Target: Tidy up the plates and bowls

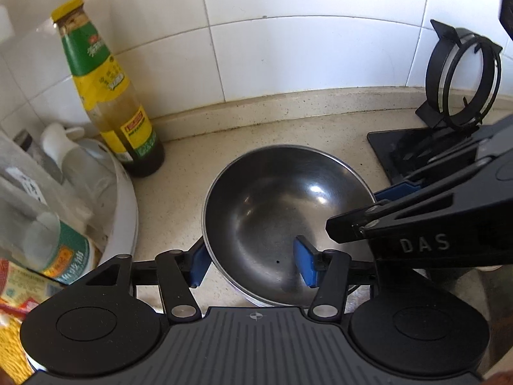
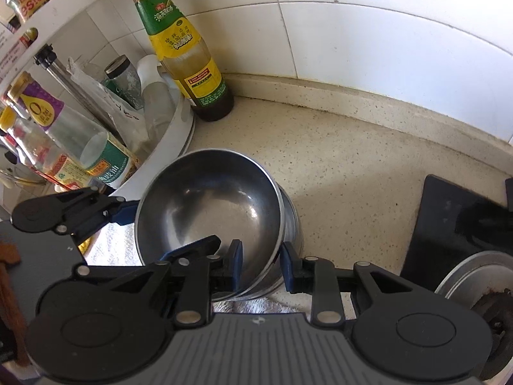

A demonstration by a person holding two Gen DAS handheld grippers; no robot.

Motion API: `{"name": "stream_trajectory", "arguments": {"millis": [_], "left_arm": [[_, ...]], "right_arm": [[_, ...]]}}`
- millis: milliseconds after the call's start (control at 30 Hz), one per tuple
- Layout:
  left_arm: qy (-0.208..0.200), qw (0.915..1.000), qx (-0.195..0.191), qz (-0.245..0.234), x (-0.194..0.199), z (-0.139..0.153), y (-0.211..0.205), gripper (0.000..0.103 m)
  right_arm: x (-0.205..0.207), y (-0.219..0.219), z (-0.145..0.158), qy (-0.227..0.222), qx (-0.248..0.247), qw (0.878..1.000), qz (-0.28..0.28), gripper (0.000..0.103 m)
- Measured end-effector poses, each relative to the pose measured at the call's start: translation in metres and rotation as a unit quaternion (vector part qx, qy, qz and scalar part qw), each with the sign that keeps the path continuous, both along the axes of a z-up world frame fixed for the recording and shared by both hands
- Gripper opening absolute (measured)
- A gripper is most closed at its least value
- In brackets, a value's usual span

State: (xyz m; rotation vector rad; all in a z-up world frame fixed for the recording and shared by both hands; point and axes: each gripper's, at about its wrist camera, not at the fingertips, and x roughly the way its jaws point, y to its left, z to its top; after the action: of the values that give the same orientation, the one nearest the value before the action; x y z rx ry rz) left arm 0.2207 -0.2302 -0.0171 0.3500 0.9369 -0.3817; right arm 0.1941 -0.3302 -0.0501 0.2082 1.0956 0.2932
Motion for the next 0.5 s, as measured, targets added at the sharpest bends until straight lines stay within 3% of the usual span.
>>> {"name": "stream_trajectory", "arguments": {"millis": [500], "left_arm": [[0.022, 0.9997, -0.008, -0.003, 0.0092, -0.0076, 0.0064, 0.057]], "right_arm": [[0.0084, -0.0011, -0.0091, 0.011, -0.011, 1.0, -0.005, 0.032]]}}
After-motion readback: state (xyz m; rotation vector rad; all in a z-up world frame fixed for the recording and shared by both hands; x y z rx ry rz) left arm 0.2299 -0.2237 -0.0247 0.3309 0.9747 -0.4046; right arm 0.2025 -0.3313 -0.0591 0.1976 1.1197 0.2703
